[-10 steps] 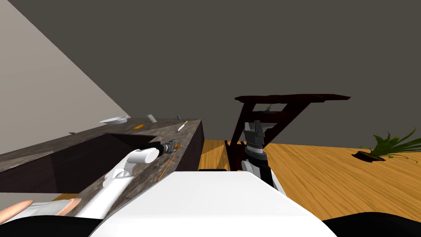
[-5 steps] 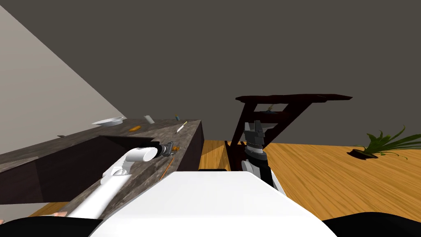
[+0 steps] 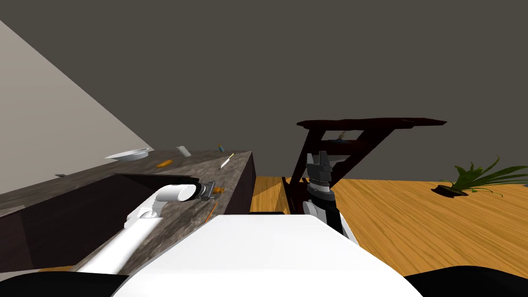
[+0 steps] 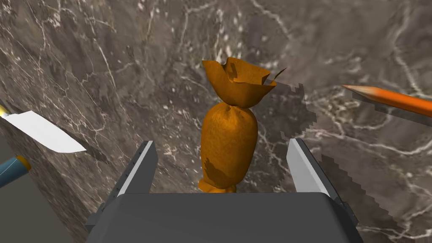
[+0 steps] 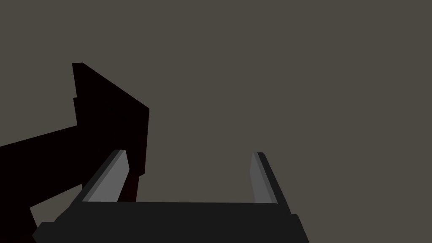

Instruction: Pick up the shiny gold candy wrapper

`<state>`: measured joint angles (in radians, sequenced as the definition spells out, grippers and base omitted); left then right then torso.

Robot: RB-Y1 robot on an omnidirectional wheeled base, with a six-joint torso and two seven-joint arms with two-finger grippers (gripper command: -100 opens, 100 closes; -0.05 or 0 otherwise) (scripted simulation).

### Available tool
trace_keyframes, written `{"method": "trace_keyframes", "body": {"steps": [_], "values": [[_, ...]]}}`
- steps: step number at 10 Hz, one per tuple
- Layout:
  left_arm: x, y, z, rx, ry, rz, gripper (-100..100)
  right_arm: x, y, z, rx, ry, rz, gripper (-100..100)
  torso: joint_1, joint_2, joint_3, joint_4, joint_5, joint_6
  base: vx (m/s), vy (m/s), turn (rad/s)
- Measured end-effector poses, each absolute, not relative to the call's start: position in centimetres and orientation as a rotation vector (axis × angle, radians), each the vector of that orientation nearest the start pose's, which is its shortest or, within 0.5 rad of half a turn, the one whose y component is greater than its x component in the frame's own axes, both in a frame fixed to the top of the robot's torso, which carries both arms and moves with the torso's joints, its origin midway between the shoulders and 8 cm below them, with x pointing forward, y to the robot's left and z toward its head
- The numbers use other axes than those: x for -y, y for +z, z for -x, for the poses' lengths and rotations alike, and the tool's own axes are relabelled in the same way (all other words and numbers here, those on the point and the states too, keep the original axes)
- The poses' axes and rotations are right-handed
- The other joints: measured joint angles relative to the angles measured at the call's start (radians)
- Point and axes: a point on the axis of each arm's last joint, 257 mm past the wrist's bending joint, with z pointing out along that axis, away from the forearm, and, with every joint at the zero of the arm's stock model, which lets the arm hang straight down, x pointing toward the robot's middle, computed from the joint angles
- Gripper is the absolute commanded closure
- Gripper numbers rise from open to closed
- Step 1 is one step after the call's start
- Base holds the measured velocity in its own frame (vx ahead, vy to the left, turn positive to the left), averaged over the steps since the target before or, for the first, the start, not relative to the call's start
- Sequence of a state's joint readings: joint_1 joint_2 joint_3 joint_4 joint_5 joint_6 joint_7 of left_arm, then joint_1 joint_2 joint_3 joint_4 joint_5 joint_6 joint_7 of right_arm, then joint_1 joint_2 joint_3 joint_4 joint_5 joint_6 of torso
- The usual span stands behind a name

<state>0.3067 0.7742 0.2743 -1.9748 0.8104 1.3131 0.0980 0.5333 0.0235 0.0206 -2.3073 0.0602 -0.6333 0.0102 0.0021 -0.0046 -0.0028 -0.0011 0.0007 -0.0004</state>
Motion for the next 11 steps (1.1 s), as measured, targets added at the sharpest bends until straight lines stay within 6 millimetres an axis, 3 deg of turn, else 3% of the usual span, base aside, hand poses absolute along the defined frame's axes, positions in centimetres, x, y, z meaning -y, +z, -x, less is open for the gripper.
{"method": "trace_keyframes", "body": {"steps": [1,2,5,6,10,11], "values": [[-44.9,-31.5,-31.8,-1.874,-0.431,2.072,0,26.4,4.9,-31.4,-0.542,1.292,-0.528,0,-0.001,0.002,0.001,0.000,0.000,0.000,0.005,0.004,0.000],[-44.9,-31.5,-31.8,-1.874,-0.432,2.071,-100,26.4,4.9,-31.4,-0.542,1.292,-0.528,0,-0.002,0.003,0.002,0.001,-0.001,0.000,0.003,0.003,-0.068],[-45.4,-33.3,-32.1,-1.856,-0.429,2.085,-100,26.4,4.9,-31.4,-0.542,1.292,-0.528,0,-0.003,0.004,0.002,0.001,0.000,0.000,0.001,0.004,-0.034],[-45.5,-33.3,-32.1,-1.855,-0.431,2.083,100,26.4,4.9,-31.4,-0.542,1.292,-0.528,0,-0.003,0.004,0.002,0.001,-0.001,0.000,0.000,0.000,0.000],[-45.5,-33.3,-32.1,-1.855,-0.431,2.082,100,26.4,4.9,-31.4,-0.542,1.292,-0.528,0,-0.003,0.004,0.002,0.001,-0.001,0.000,0.000,0.000,0.000],[-45.5,-33.3,-32.1,-1.856,-0.431,2.083,0,26.4,4.9,-31.4,-0.542,1.292,-0.528,0,-0.003,0.004,0.002,0.001,-0.001,0.000,0.000,0.000,0.000]]}}
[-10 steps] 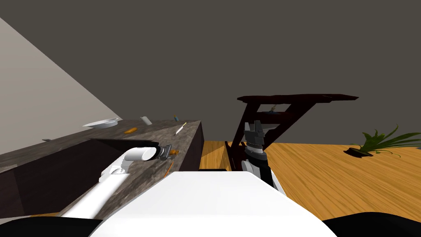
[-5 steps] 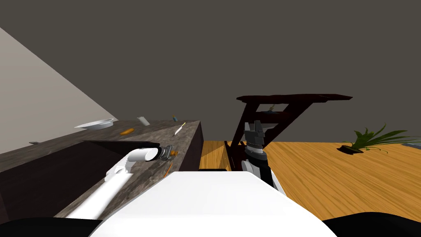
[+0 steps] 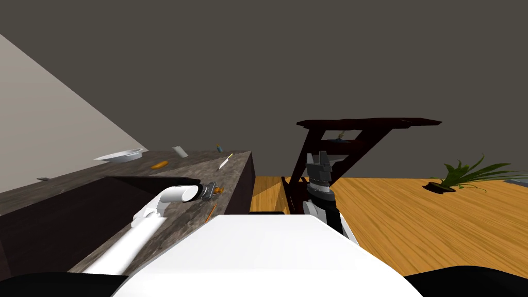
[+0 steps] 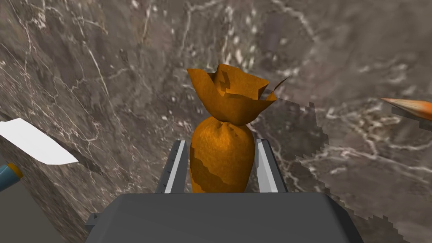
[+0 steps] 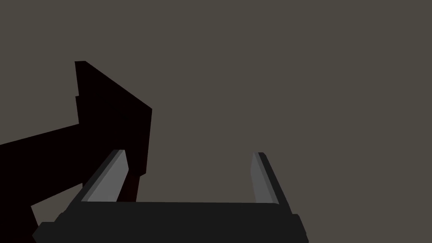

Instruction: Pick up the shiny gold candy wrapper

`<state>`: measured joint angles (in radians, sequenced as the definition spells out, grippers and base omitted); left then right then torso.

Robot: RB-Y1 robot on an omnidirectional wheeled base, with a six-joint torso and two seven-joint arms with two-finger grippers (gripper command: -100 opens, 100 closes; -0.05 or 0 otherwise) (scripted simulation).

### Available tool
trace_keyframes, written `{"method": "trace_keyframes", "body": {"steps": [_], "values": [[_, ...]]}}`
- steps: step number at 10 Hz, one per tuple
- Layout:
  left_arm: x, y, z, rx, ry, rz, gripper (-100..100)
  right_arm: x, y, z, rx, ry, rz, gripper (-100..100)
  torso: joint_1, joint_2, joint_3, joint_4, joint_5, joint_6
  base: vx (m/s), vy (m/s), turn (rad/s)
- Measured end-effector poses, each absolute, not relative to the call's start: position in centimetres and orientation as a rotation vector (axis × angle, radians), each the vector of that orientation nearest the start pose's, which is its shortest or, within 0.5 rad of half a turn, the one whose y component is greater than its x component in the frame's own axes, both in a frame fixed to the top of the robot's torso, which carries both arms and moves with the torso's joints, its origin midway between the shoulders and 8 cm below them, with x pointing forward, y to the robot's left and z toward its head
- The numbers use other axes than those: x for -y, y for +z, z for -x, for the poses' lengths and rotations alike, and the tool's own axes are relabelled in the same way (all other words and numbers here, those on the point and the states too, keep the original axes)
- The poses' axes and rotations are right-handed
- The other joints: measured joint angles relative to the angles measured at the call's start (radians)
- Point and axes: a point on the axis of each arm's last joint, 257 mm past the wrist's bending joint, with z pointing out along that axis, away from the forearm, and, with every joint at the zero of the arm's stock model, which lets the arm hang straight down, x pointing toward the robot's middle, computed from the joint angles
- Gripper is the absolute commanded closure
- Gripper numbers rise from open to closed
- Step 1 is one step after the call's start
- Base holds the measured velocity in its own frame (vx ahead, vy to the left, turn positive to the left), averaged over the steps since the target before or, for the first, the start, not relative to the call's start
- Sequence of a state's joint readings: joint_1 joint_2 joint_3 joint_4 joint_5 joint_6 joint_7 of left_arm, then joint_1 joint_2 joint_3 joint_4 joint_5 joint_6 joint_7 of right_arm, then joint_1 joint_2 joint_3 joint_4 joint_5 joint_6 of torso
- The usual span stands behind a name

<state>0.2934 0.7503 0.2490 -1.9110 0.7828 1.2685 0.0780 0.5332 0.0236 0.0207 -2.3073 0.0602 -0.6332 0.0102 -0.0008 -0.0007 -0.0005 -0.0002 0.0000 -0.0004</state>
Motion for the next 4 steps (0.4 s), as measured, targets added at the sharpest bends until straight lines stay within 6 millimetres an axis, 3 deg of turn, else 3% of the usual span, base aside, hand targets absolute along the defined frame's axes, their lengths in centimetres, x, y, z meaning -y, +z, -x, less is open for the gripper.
{"method": "trace_keyframes", "body": {"steps": [1,3,4], "values": [[-45.5,-33.3,-32.1,-1.856,-0.430,2.083,100,26.4,4.9,-31.4,-0.542,1.292,-0.528,0,0.000,0.000,0.000,0.000,0.000,0.000,-0.001,-0.003,0.058],[-45.1,-32.3,-32.0,-1.865,-0.433,2.073,100,26.4,4.9,-31.4,-0.542,1.292,-0.528,0,-0.001,0.001,0.001,0.000,-0.001,-0.001,-0.001,-0.004,0.045],[-45.1,-32.2,-31.9,-1.866,-0.432,2.075,0,26.4,4.9,-31.4,-0.542,1.292,-0.528,0,-0.001,0.001,0.000,0.000,0.000,0.000,0.000,0.000,0.000]]}}
